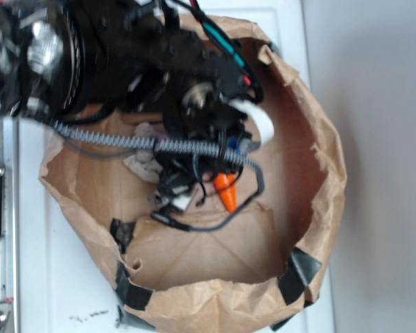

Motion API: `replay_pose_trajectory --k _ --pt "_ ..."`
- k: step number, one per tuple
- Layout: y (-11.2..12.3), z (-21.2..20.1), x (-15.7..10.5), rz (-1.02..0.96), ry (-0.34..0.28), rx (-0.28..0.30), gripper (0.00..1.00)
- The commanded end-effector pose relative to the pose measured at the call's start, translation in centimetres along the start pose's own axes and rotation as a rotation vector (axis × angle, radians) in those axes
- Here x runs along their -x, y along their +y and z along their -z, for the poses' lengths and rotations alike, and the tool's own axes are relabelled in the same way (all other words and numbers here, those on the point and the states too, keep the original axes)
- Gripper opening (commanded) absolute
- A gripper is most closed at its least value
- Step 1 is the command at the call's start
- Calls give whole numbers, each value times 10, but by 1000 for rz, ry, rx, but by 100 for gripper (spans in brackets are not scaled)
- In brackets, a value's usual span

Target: Grab the carrot.

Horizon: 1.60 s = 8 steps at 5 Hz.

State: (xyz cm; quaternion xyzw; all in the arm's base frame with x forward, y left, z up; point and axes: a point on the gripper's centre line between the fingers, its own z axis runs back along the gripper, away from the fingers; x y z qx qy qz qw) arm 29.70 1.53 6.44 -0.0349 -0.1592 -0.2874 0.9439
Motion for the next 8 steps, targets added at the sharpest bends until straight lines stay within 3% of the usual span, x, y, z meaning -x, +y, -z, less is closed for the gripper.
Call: replay_pose_trajectory --k 1,3,4,5,6,7,8 --pt "-42 -9 -20 71 6 -71 100" --pt "-28 4 -27 56 -5 -101 100" --pt "-13 7 -27 44 -7 -97 100" --pt "8 7 -23 34 2 -129 100" --pt "29 1 -21 1 21 -108 100" --pt "38 6 -17 -6 38 -109 100" --pt "36 21 -8 16 58 -158 100"
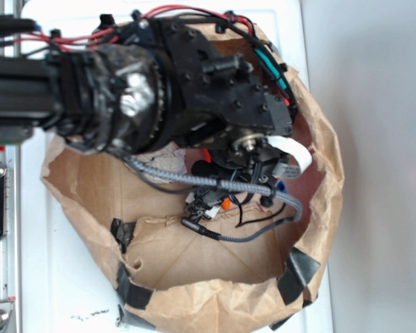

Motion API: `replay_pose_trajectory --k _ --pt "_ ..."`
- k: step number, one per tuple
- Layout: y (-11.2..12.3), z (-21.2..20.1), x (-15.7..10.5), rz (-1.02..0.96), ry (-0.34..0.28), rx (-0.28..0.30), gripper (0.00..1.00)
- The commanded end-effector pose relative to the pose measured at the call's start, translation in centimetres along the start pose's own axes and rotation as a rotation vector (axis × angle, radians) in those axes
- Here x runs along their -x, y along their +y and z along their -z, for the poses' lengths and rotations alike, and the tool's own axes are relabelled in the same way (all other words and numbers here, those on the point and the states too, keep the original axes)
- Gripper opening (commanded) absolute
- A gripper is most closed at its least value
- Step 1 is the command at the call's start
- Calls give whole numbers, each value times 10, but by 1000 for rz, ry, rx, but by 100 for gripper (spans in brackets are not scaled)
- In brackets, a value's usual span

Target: Grab the carrot.

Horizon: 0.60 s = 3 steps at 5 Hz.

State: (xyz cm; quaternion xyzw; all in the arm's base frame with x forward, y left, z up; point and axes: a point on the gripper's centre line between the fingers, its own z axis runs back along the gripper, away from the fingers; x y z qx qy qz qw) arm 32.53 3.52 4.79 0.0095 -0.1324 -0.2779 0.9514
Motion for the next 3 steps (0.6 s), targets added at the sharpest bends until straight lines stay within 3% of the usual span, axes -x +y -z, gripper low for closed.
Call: replay_pose_trajectory --k 1,2,3 --pt "6 7 8 43 -22 -98 100" --pt "11 11 14 39 -22 -94 100" --pt "11 12 14 25 -27 -99 0"
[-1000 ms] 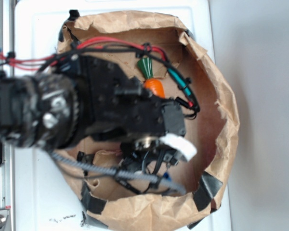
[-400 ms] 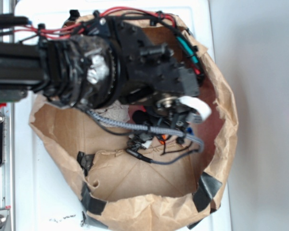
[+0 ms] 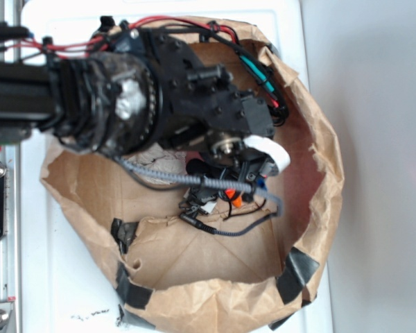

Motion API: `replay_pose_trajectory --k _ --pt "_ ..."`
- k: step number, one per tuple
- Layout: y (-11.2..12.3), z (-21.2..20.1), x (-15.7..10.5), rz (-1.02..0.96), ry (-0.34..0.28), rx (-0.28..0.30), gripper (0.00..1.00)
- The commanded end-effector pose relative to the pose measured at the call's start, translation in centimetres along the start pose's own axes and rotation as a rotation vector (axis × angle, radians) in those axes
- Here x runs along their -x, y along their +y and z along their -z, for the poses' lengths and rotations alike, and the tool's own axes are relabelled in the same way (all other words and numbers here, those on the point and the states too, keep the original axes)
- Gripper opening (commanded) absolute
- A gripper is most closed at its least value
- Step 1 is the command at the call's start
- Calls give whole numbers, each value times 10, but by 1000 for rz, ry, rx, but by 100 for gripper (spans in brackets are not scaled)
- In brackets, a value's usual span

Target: Grab the carrot.

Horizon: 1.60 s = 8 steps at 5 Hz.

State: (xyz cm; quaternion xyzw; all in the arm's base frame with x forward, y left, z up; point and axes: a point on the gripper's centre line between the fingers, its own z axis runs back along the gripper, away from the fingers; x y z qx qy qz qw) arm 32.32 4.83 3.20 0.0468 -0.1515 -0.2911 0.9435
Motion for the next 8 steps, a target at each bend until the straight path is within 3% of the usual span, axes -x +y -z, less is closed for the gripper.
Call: replay_pose_trajectory --k 1,3,4,5,6,8 --pt "1 -4 0 -14 -17 -25 0" --pt "2 -36 -6 -60 -64 17 0" --pt "-2 -87 -13 -138 -59 95 0" --pt "-7 -128 -14 -177 -56 118 0" --pt "-15 -162 -19 -224 -62 118 0" --pt "-17 -170 -34 -265 -77 59 0"
